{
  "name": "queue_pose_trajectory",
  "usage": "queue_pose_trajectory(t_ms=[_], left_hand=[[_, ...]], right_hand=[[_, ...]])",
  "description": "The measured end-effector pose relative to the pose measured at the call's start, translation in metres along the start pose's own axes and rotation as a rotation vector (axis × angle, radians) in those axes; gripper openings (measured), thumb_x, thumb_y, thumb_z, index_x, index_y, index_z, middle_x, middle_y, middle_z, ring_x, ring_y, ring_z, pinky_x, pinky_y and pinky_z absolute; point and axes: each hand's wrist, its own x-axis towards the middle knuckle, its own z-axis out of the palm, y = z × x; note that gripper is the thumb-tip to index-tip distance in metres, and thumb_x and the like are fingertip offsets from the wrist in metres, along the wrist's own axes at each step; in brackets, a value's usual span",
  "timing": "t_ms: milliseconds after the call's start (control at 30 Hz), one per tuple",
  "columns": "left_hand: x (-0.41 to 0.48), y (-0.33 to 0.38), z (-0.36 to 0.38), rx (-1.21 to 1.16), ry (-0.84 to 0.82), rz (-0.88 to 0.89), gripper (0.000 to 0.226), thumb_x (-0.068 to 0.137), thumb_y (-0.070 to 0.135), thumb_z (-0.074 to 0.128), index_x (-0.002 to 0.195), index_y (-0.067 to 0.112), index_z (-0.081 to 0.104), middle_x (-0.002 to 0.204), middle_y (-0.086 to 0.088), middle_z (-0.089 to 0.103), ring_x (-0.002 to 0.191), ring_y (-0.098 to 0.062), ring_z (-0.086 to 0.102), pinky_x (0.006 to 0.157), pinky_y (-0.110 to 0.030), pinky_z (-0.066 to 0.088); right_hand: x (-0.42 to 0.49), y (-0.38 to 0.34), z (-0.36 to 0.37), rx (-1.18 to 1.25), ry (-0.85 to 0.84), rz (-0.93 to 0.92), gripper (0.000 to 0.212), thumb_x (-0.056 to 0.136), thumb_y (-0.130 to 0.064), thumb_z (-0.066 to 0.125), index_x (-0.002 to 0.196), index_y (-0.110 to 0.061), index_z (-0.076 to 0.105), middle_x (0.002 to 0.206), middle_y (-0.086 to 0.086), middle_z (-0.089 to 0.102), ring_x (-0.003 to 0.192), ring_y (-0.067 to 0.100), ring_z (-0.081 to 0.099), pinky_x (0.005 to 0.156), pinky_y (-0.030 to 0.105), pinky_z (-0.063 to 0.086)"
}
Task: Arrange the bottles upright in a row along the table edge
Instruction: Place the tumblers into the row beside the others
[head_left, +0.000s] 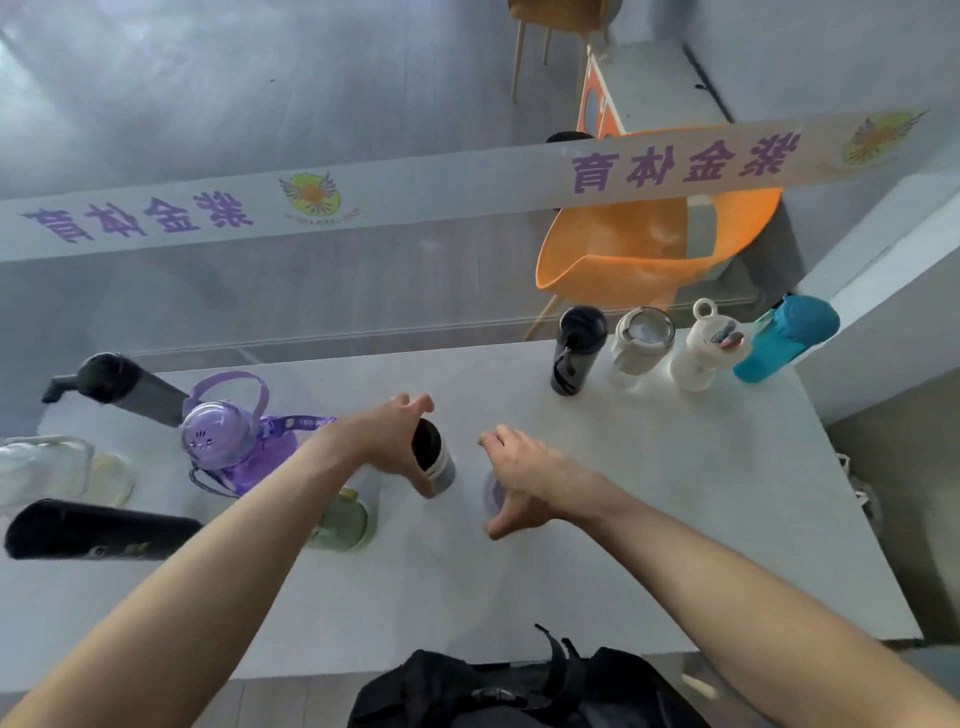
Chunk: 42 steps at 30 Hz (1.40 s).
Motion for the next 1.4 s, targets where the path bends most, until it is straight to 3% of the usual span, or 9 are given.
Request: queue_pose_trajectory(t_ms=[133,233,433,533,733,900,1000,1200,1400], left_hand=[[0.009,0.0,0.014,0.124,0.132,0.129,0.092,0.064,0.046,0.096,0.137,0.022,0.045,0.124,-0.002,0.053,0.108,-0.031,0.064,0.084,-0.045,0.058],[0.019,-0.004,0.005,0.118,0.198,0.164,0.083,0.064,0.046,0.091,0.133,0.024,0.05,0.116,0.0,0.056,0.102,-0.03,0.064,0.083,-0.046,0.061],[0.056,-0.006,-0.019,-0.017,0.294,0.174,0.087,0.067,0.045,0.094,0.139,0.025,0.051,0.122,-0.001,0.058,0.108,-0.031,0.064,0.088,-0.045,0.059],[0.072,-0.001,-0.033,-0.12,0.335,0.146,0.092,0.067,0.038,0.096,0.142,0.02,0.046,0.125,-0.002,0.06,0.111,-0.031,0.062,0.09,-0.046,0.058],[0.093,-0.001,-0.051,-0.159,0.384,0.111,0.082,0.07,0.03,0.094,0.134,0.017,0.045,0.122,-0.008,0.061,0.105,-0.035,0.062,0.082,-0.043,0.054],[0.1,-0.007,-0.052,-0.184,0.398,0.104,0.087,0.072,0.029,0.092,0.143,0.023,0.043,0.131,-0.008,0.054,0.109,-0.037,0.062,0.08,-0.04,0.049],[0.099,-0.006,-0.049,-0.204,0.393,0.099,0.093,0.068,0.036,0.096,0.144,0.024,0.042,0.127,-0.003,0.053,0.107,-0.034,0.059,0.085,-0.044,0.055],[0.099,-0.005,-0.043,-0.256,0.444,0.096,0.082,0.07,0.033,0.092,0.138,0.028,0.046,0.12,-0.004,0.055,0.106,-0.037,0.061,0.087,-0.044,0.056],[0.098,-0.005,-0.039,-0.273,0.461,0.083,0.084,0.072,0.033,0.092,0.142,0.03,0.045,0.122,-0.003,0.05,0.102,-0.037,0.06,0.087,-0.046,0.058]], right_hand=[[0.001,-0.004,-0.003,0.035,0.139,0.058,0.085,0.067,-0.05,0.087,0.133,-0.016,0.045,0.126,0.004,0.05,0.118,0.027,0.055,0.086,0.037,0.051],[0.008,0.006,-0.015,0.084,0.244,0.106,0.072,0.069,-0.045,0.085,0.124,-0.017,0.048,0.119,0.003,0.052,0.113,0.028,0.057,0.086,0.039,0.054],[0.053,0.037,-0.055,0.194,0.33,0.155,0.077,0.076,-0.044,0.083,0.138,-0.011,0.051,0.132,0.008,0.058,0.123,0.032,0.058,0.105,0.045,0.052],[0.075,0.048,-0.076,0.188,0.333,0.147,0.071,0.077,-0.045,0.084,0.134,-0.014,0.053,0.13,0.007,0.059,0.122,0.03,0.059,0.102,0.046,0.053],[0.095,0.063,-0.1,0.153,0.302,0.154,0.072,0.075,-0.05,0.083,0.132,-0.017,0.053,0.129,0.005,0.059,0.119,0.031,0.062,0.1,0.045,0.054],[0.092,0.069,-0.103,0.082,0.248,0.149,0.119,0.062,-0.069,0.088,0.157,-0.016,0.039,0.147,0.007,0.051,0.139,0.029,0.051,0.11,0.047,0.051],[0.084,0.076,-0.106,0.054,0.281,0.125,0.128,0.062,-0.066,0.091,0.164,-0.018,0.031,0.153,0.007,0.049,0.143,0.03,0.048,0.113,0.047,0.049],[0.082,0.071,-0.105,0.111,0.271,0.136,0.087,0.076,-0.036,0.085,0.152,-0.019,0.047,0.136,0.008,0.057,0.125,0.035,0.063,0.104,0.046,0.054],[0.085,0.068,-0.11,0.138,0.277,0.143,0.083,0.076,-0.035,0.087,0.148,-0.017,0.049,0.131,0.01,0.058,0.121,0.035,0.063,0.103,0.047,0.054]])
